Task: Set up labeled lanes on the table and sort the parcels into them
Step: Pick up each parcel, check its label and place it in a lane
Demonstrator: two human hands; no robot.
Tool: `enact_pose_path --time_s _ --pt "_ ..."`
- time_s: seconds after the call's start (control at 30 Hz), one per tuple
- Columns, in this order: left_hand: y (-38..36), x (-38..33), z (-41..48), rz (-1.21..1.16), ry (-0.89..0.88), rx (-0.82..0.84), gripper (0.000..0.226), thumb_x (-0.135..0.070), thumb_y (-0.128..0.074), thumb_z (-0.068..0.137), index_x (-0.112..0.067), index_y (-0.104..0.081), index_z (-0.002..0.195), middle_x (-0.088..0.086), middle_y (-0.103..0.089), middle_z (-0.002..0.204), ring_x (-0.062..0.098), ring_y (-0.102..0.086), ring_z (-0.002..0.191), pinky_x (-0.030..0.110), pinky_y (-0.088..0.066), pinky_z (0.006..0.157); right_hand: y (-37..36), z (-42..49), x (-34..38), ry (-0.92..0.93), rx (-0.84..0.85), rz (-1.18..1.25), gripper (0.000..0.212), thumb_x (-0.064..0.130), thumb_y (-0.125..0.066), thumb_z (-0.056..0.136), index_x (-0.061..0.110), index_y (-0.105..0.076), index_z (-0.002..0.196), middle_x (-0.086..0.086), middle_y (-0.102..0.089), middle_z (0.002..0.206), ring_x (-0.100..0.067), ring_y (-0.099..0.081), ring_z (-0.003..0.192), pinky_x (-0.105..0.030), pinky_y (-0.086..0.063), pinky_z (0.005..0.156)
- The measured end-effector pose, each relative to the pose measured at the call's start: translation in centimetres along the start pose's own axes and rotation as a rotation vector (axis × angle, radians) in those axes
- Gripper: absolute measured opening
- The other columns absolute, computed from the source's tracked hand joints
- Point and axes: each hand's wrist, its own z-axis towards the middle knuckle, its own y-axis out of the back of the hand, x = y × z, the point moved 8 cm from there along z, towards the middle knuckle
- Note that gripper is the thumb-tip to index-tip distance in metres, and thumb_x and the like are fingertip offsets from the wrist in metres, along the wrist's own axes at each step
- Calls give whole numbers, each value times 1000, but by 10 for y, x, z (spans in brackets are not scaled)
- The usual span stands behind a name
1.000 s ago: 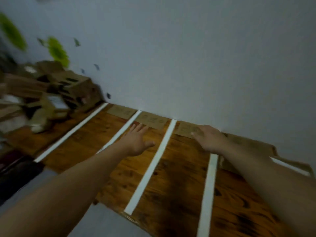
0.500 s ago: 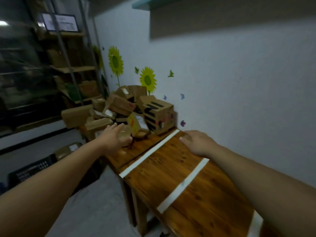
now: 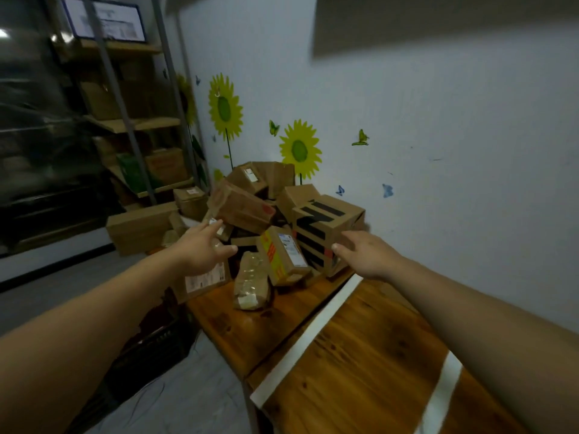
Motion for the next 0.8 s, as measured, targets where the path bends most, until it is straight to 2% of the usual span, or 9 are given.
enact_pose_path --time_s 0.3,0.4,0.5,0.6,0.67,0.7,0.73,0.8 --pt "-13 -36 168 27 -120 96 78 -51 -51 90 -25 -11 151 4 -4 160 25 -1 147 42 -12 119 -20 142 -30 -180 22 172 67 57 -37 95 19 -27 150 -10 -30 154 -28 -33 138 -39 -31 111" --pt "-36 -62 215 -31 -226 166 78 -52 -53 89 -25 -14 151 4 -11 159 25 -10 146 43 -17 117 -35 162 -47 -252 28 206 69 58 -39 94 18 -27 149 -9 -31 153 -26 -34 137 -38 -32 111" --pt "-67 -86 260 -127 -326 255 82 -55 -56 84 -24 -19 150 3 -20 156 24 -23 142 45 -27 114 -51 177 -63 -359 -2 353 71 61 -42 90 21 -29 148 -5 -39 149 -23 -42 133 -37 -36 108" --pt "-101 -106 298 -271 -377 354 62 -38 -58 90 -17 -35 143 0 -40 142 24 -38 134 38 -34 110 -65 189 -64 -430 -52 499 54 45 -42 98 25 -30 147 -1 -46 143 -20 -45 129 -24 -33 98" --pt "-122 -116 320 -380 -393 435 35 -27 -57 93 -24 -47 126 -7 -53 118 19 -49 123 33 -40 100 -74 197 -61 -483 -91 565 52 42 -39 100 27 -25 148 1 -44 144 -19 -43 131 -25 -31 99" --pt "-130 -119 329 -424 -379 473 29 -26 -57 93 -28 -46 120 -10 -53 112 15 -51 117 30 -41 96 -78 201 -60 -514 -118 601 51 42 -38 101 27 -25 148 2 -45 143 -18 -43 130 -26 -32 100" --pt "-138 -118 338 -470 -348 509 29 -27 -56 94 -30 -44 120 -11 -54 114 13 -50 112 30 -41 95 -81 204 -58 -554 -143 645 49 41 -37 101 26 -27 146 4 -47 138 -16 -45 126 -26 -33 100" --pt "-155 -113 358 -514 -283 562 40 -31 -55 93 -22 -45 130 -1 -56 127 18 -52 112 36 -41 100 -88 210 -58 -632 -190 728 37 38 -36 101 25 -38 136 9 -51 118 -8 -49 108 -23 -34 93"
